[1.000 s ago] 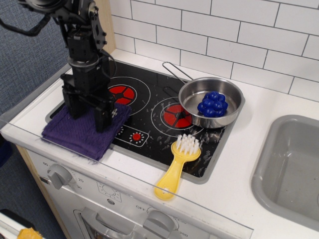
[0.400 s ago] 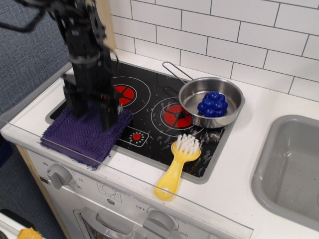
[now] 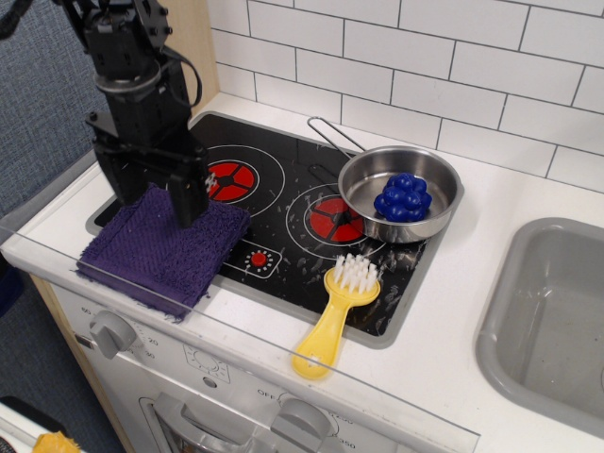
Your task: Move the purple cloth to the lower left corner of the stove.
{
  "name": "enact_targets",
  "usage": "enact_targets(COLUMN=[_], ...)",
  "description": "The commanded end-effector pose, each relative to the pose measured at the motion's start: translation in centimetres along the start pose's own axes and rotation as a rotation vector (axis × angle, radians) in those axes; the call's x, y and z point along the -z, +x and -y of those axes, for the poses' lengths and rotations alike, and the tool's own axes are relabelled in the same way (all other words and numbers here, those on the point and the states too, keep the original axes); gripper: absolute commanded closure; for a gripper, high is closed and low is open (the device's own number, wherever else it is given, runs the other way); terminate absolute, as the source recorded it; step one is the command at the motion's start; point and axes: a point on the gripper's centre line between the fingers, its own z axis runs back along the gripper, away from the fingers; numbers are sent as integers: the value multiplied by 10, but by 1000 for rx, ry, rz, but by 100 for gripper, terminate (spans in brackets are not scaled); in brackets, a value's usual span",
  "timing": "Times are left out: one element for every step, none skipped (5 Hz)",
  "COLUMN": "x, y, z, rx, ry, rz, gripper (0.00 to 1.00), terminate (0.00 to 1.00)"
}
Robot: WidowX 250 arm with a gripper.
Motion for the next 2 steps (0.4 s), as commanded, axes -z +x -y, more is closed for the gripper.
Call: enact_targets(x=[-11, -11], y=[8, 8], z=[9, 9], rx=[-79, -79], ry=[137, 137], rz=[5, 5], gripper=[0, 0], terminate=[0, 100])
